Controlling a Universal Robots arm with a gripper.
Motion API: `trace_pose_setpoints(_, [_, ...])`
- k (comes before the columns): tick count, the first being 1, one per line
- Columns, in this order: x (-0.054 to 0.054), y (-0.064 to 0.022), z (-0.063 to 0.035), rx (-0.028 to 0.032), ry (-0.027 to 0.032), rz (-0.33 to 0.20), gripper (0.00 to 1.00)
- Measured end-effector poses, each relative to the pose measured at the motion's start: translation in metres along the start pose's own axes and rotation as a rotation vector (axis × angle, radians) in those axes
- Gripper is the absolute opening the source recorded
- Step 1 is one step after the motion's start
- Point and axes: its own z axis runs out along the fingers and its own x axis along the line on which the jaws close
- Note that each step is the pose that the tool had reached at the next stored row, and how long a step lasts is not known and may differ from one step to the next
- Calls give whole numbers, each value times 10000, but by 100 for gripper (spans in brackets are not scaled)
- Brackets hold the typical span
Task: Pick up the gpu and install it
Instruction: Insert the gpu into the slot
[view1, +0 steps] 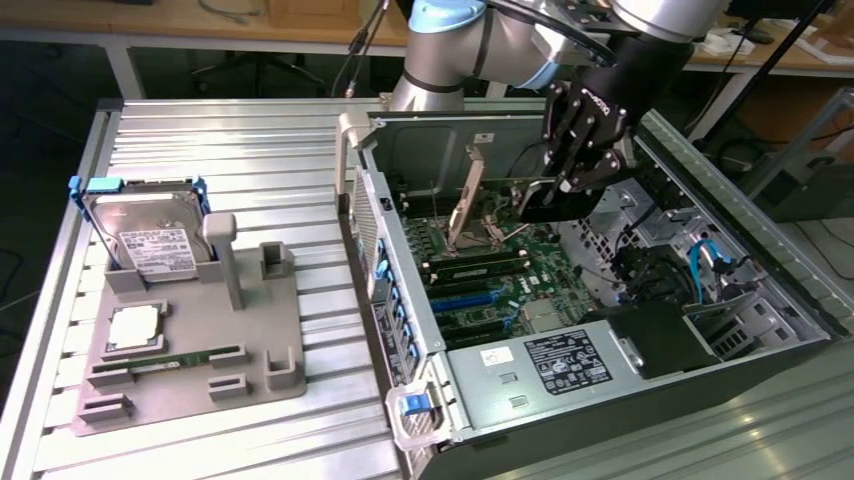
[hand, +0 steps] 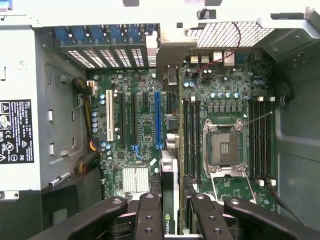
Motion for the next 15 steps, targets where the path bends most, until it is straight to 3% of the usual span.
trace_pose_setpoints(15, [0,-2,28,0,0,0,27])
